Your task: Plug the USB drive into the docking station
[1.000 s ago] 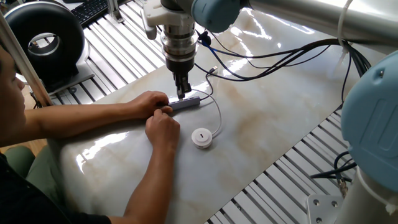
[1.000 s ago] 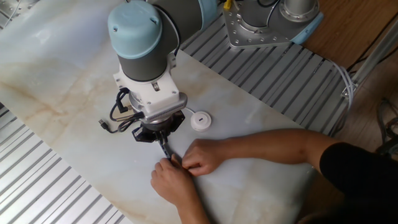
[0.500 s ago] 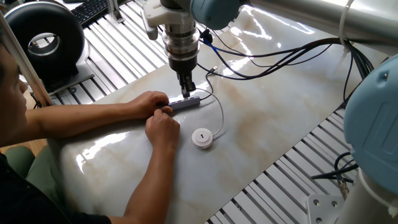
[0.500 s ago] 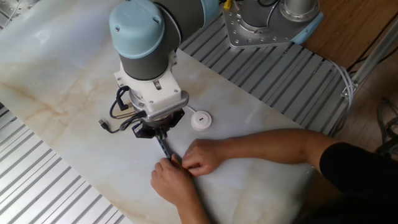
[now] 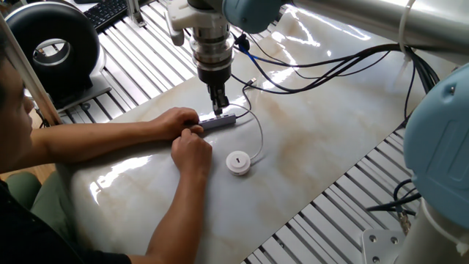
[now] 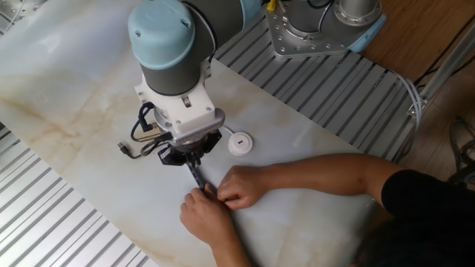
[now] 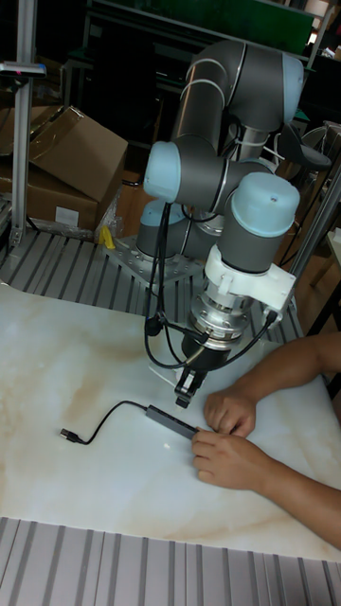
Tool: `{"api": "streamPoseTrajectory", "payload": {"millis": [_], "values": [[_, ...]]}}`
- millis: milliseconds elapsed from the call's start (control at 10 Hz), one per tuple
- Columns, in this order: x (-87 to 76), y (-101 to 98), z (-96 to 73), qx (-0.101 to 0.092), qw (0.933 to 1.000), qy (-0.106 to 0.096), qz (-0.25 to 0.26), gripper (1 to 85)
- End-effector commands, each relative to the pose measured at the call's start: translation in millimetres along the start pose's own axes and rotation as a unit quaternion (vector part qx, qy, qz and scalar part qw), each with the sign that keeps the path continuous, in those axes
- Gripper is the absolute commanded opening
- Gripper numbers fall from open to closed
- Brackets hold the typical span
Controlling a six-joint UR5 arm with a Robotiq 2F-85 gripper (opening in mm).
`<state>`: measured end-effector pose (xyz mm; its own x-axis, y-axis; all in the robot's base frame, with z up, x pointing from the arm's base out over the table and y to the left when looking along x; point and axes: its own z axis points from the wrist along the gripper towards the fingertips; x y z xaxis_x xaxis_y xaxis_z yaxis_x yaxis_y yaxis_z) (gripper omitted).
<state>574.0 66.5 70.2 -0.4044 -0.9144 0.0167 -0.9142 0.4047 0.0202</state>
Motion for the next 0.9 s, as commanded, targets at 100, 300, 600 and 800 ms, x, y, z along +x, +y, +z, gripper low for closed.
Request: {"api": "streamPoseTrajectory", "payload": {"millis": [100,300,600,800], "values": [[2.2,1.6,-23.0,0.013,0.9998,0.000,0.018,1.3],[-1.2,5.0,-24.8,0.008,0.9997,-0.008,0.020,1.3],[-16.7,-5.7,-20.5,0.021,0.9989,-0.036,0.019,1.3],[-18.5,-15.2,-16.8,0.032,0.9982,-0.046,0.020,1.3]]}}
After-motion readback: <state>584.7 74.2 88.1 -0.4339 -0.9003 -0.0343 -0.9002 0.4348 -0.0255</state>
